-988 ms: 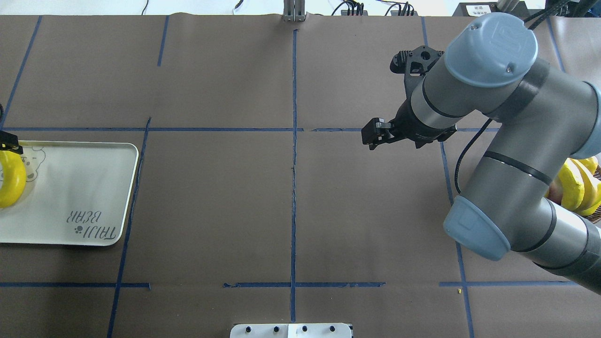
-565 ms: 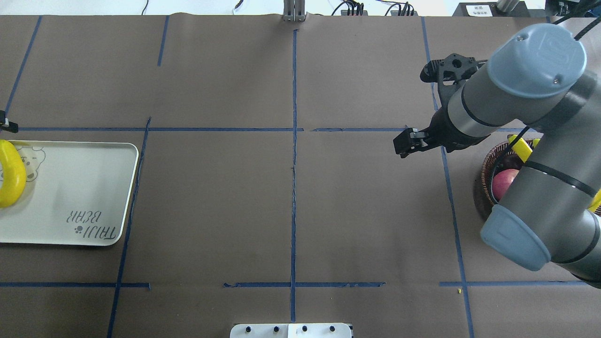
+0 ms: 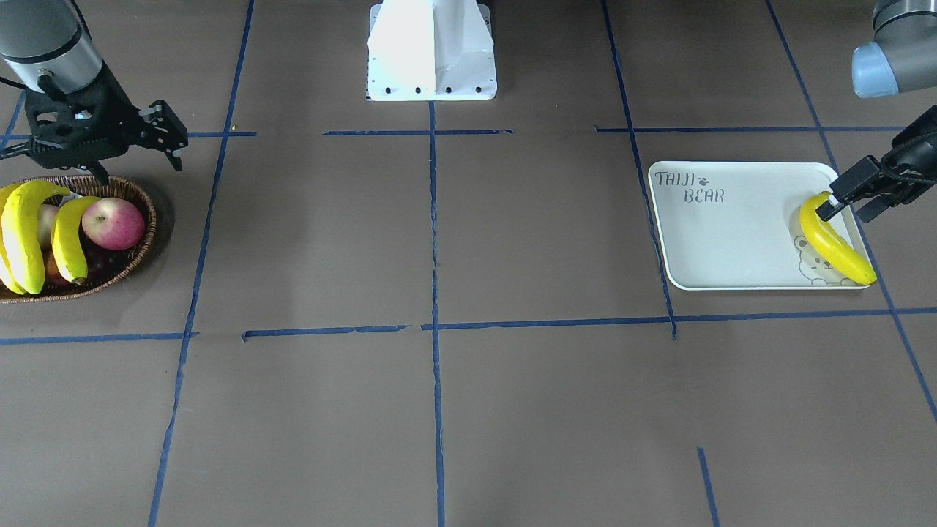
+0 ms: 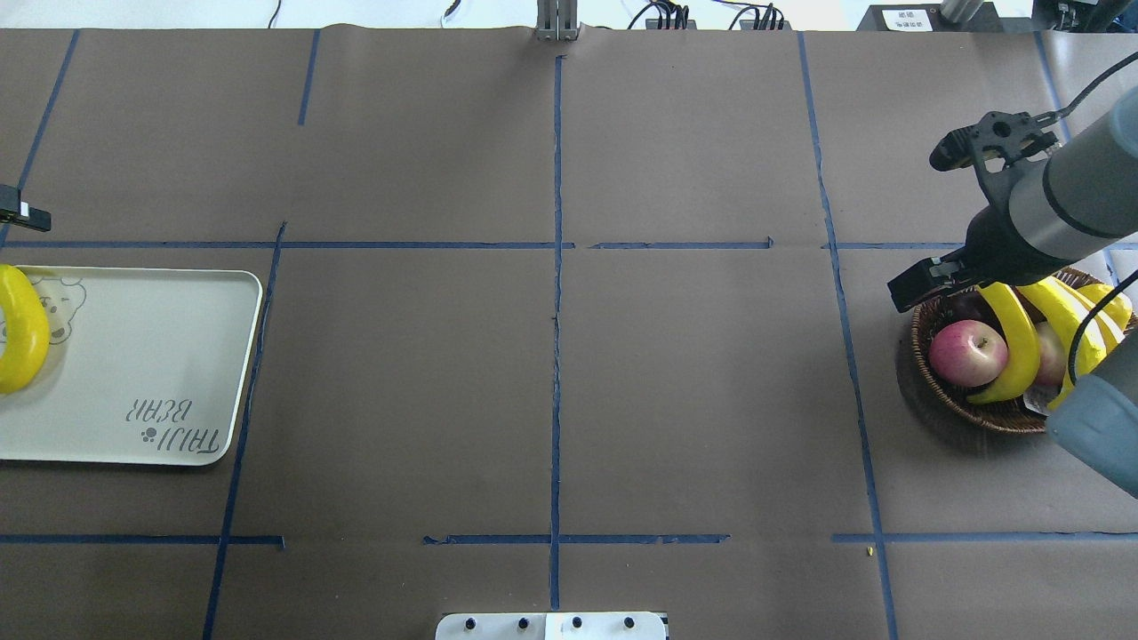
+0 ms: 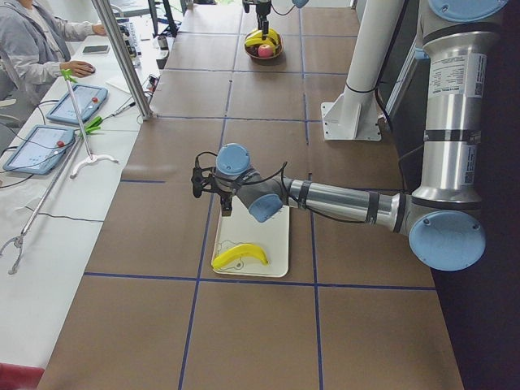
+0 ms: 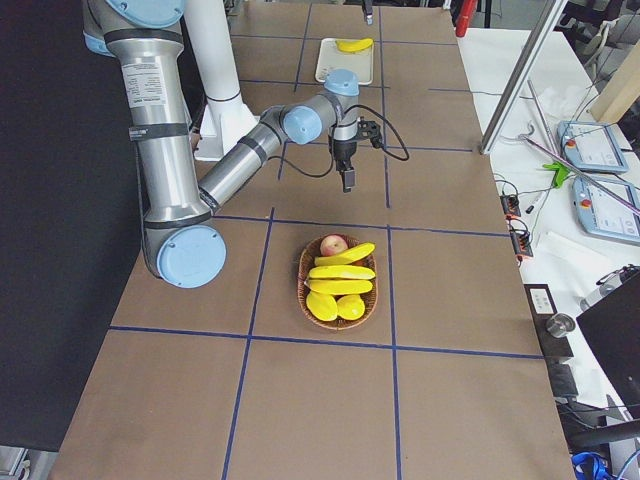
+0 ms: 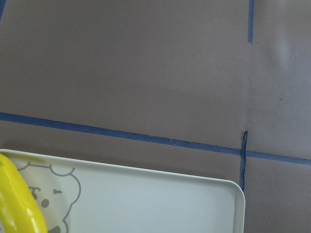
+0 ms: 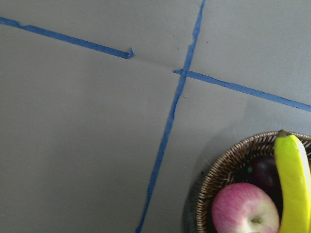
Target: Transfer all bananas from basket to plate
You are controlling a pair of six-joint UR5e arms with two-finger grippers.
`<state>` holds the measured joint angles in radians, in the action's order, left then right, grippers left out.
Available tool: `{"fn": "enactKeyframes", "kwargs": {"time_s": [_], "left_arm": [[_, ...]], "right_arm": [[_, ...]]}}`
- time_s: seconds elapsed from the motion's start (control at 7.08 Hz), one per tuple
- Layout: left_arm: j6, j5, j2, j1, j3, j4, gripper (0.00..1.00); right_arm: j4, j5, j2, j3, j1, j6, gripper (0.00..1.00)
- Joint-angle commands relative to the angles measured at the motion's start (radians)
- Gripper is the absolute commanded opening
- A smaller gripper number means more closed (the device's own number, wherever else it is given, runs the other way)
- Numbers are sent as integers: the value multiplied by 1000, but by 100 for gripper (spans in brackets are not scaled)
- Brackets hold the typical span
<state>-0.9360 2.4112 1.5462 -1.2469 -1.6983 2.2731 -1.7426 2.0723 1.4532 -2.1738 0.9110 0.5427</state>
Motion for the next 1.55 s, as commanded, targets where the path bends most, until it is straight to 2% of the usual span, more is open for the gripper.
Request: {"fn": "enactKeyframes", "kwargs": {"time_s": [0.0,0.14,0.28,0.42,0.71,0.99,1.27,1.41], "left_arm": [[0,0,0,12,-3,0,100],[0,0,0,12,-3,0,100],[0,0,0,12,-6,0,100],[-1,0,0,15,-9,0,100],[-1,-1,0,18,-9,0,100],[-1,-1,0,18,-9,0,100],[-1,-1,-1,18,-12,0,100],[0,-1,-1,18,-14,0,100]], "right_arm": [[12,5,129,-4,69,-175,100],[50,-3,191,2,74,-197,100],[178,-14,261,31,74,-193,100],[281,-20,285,73,74,-176,100],[293,-133,325,126,69,-127,99],[293,-132,323,147,66,-122,98],[293,-129,317,163,34,-98,87],[293,-130,317,180,16,-98,87]]}}
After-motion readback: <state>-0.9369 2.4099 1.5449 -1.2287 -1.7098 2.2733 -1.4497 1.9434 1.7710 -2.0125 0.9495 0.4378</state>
